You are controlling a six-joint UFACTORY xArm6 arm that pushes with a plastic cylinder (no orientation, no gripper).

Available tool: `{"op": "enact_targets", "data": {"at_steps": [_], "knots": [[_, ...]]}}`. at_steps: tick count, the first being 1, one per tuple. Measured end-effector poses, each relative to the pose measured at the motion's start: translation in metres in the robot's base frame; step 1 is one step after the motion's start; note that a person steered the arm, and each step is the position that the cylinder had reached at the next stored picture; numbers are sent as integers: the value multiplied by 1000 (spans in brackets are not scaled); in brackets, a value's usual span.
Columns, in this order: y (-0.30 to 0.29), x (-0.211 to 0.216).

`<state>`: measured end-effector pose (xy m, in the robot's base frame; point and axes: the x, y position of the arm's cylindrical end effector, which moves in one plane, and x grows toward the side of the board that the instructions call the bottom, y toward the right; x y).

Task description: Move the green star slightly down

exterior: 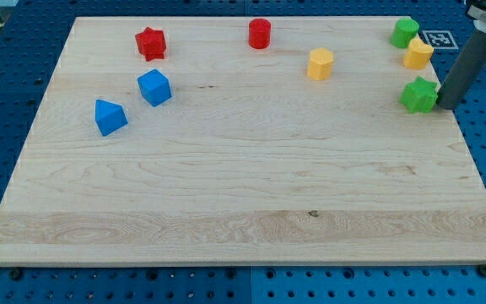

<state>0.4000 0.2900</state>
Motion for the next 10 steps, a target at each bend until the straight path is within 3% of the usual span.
{"op": "enact_targets", "data": {"at_steps": [2, 5, 10], "knots": [[0, -45], [-24, -56], [-40, 9]]}}
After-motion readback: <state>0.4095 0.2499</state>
